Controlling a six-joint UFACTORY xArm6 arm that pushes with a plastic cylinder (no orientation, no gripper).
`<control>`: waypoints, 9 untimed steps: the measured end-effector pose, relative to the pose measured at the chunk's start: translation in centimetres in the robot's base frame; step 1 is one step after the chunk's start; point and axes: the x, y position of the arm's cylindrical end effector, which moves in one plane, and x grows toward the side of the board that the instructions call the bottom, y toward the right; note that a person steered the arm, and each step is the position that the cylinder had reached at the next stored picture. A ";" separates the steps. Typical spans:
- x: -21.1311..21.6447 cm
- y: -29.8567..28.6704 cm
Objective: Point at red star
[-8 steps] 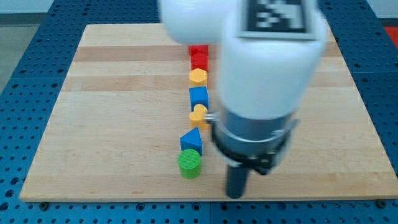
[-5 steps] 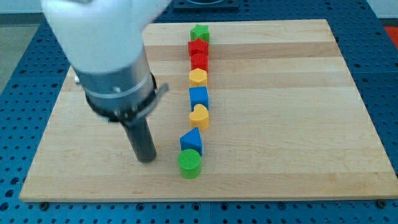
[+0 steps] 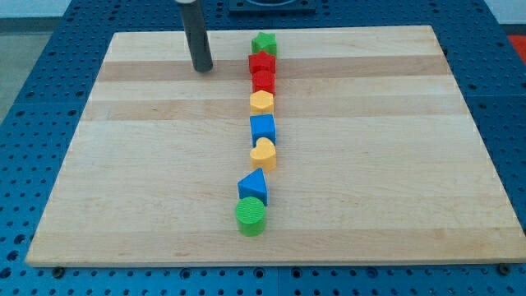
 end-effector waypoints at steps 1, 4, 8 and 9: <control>-4.4 1.6; -8.1 14.8; -1.6 18.5; -0.3 18.4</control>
